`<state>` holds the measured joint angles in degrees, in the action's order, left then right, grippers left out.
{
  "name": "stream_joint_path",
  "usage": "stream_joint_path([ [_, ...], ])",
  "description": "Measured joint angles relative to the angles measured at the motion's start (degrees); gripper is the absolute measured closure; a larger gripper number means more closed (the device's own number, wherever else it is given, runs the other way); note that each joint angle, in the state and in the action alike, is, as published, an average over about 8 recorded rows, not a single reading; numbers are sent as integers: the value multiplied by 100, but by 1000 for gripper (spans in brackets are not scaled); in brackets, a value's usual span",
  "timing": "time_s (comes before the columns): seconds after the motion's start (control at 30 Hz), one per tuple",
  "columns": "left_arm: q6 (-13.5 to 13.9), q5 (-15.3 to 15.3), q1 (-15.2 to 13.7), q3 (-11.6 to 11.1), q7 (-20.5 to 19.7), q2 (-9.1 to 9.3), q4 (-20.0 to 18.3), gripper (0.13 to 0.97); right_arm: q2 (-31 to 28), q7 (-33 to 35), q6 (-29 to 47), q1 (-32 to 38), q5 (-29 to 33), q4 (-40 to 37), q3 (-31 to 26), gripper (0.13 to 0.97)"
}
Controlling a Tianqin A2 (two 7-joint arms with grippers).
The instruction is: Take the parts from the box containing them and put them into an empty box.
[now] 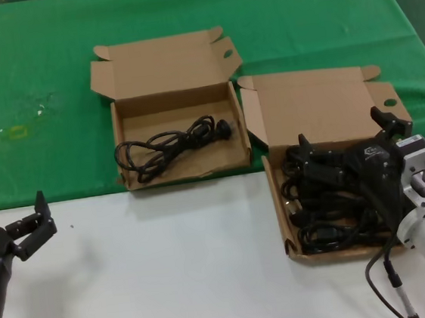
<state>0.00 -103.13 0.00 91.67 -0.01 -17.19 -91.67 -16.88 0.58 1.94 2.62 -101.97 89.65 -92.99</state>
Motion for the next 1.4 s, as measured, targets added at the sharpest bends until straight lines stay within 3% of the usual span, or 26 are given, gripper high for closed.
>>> stream_joint_path([
  [1.4, 0, 0, 0, 0, 0, 0, 0, 132, 0, 0, 0, 0, 0, 0, 0, 129],
])
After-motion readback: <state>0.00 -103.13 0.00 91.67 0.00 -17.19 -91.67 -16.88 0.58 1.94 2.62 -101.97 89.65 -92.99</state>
